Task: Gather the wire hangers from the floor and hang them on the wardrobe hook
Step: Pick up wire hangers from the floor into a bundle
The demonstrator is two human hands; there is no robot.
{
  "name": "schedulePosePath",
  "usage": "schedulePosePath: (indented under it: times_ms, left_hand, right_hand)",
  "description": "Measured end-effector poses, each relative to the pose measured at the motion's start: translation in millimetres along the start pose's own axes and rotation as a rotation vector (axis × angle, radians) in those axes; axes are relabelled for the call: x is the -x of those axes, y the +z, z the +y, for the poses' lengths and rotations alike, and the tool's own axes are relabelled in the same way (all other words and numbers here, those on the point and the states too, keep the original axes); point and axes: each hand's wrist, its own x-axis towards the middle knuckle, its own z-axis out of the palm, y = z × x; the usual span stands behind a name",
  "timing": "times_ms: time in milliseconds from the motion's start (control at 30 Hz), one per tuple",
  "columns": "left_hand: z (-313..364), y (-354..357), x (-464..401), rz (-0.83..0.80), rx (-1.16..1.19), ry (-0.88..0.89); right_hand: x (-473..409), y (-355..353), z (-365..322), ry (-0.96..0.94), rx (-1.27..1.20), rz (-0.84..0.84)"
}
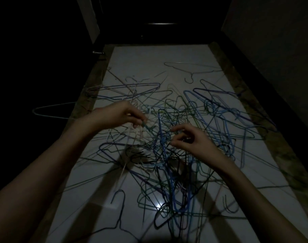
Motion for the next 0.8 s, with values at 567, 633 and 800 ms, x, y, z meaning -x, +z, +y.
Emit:
schedulePosePath:
  times_ms: [567, 633, 800]
  left_hand:
    - [11.6, -10.1, 12.1, 0.693, 0.669, -0.051]
    - [16.4, -9.5, 12.4, 0.696, 0.653, -0.052]
    - [26.8, -16.3, 16.3, 0.719, 0.636, -0.020]
  right_hand:
    - [-12.0, 11.2, 2.1, 0.064, 0.073, -0.082]
    - [-19.6, 14.6, -6.0, 0.024, 0.067, -0.033]
    - [-57.3, 20.9, -24.4, -0.026, 0.005, 0.073]
